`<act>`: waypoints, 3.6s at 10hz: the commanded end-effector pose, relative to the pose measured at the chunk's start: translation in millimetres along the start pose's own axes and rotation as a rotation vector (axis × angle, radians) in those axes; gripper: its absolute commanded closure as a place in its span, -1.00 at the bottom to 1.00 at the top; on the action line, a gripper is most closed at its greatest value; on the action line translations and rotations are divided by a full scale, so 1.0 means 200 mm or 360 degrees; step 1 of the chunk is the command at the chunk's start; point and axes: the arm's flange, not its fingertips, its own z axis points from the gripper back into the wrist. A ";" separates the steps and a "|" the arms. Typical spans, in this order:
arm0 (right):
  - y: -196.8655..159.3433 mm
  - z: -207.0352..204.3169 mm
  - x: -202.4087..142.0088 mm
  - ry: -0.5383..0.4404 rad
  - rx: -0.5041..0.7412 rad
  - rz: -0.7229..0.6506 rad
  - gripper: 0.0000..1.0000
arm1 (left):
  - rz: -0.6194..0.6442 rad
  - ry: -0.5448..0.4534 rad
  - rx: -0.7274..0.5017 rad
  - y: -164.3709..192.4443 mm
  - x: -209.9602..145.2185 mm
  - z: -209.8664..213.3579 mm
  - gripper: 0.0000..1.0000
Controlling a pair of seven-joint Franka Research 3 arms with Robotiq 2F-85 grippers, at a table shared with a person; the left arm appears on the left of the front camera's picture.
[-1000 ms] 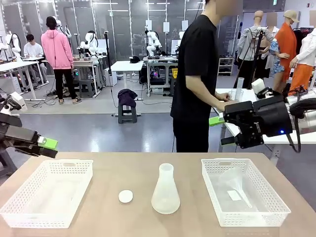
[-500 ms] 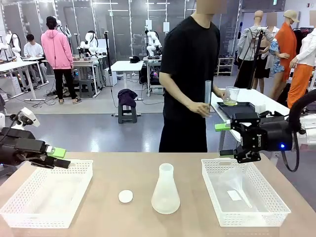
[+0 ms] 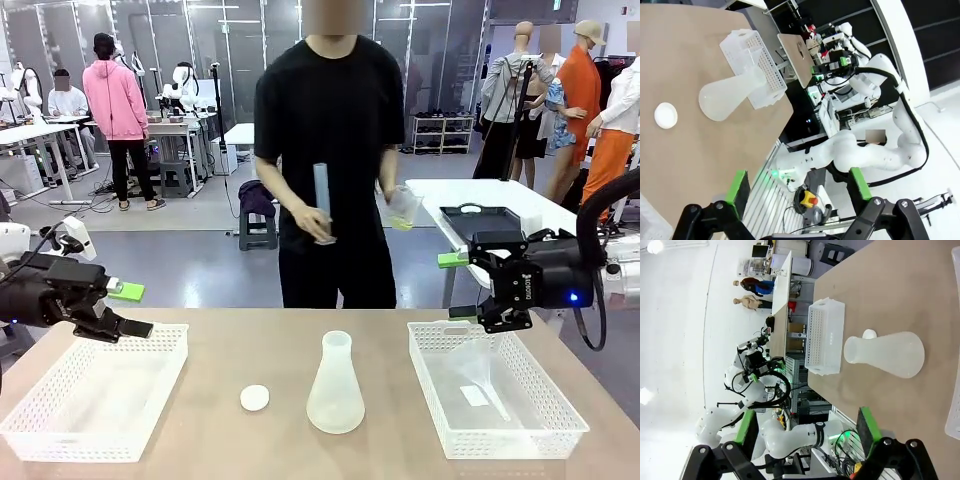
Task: Prepare the solutions needed for the experiment.
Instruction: Pick up the Plastic Funnel and insert it into the Big flask.
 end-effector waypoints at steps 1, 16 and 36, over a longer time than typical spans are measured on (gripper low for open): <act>0.00 -0.02 0.00 -0.0028 0.0000 0.0147 -1.00 | 0.0089 -0.0055 -0.0043 -0.03 0.04 -0.03 -1.00; 0.13 0.03 0.57 0.0795 -0.1179 0.1280 -1.00 | 0.0000 0.0000 0.0000 0.00 0.00 0.00 -1.00; 0.03 -0.26 0.80 0.1974 -0.1016 0.2394 -1.00 | 0.0000 0.0000 0.0000 0.00 0.00 0.00 -1.00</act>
